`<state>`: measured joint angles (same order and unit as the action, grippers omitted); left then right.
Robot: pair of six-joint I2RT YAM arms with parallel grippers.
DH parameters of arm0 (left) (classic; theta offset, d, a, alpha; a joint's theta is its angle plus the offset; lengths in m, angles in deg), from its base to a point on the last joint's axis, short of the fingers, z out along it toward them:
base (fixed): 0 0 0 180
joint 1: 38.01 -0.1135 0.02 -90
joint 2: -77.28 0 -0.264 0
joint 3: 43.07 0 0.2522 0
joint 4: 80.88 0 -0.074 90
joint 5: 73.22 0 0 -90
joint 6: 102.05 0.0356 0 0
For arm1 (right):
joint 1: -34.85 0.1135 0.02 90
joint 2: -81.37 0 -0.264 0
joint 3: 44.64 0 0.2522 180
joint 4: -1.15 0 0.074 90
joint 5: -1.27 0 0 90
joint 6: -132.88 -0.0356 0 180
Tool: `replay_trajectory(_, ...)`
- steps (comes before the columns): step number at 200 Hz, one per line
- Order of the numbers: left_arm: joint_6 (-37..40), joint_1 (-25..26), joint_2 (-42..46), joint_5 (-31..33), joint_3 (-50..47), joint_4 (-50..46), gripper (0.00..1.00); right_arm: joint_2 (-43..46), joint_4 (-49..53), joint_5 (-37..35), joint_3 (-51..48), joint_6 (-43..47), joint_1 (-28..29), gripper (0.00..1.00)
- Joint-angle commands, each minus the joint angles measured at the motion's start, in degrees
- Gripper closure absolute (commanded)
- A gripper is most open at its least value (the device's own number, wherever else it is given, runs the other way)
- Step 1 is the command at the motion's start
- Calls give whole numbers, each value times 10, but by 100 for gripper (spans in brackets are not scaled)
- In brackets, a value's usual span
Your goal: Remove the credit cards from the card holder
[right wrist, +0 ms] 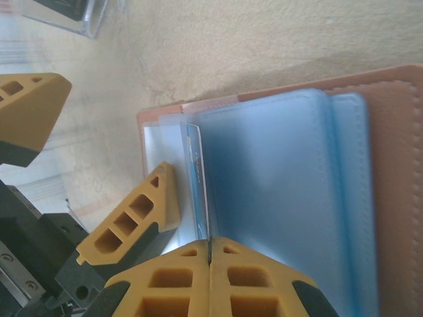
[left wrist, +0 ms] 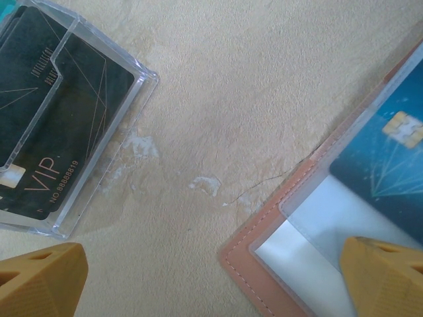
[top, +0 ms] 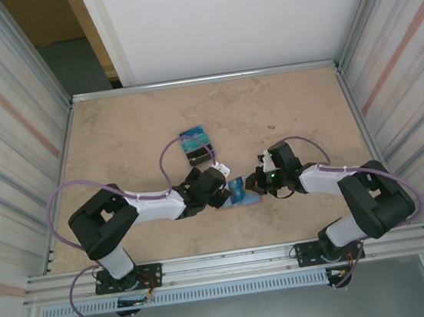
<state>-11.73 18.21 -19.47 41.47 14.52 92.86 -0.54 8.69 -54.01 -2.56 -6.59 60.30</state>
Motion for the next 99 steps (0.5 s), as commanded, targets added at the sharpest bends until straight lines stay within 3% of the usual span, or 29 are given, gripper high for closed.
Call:
replay_trajectory(1, 22, -7, 6, 18, -6, -43, 2, 19, 66, -21, 19, 35, -5, 100)
replay_trajectory(99, 43, -5, 68, 1, 39, -51, 1, 29, 103, -25, 40, 52, -3, 100)
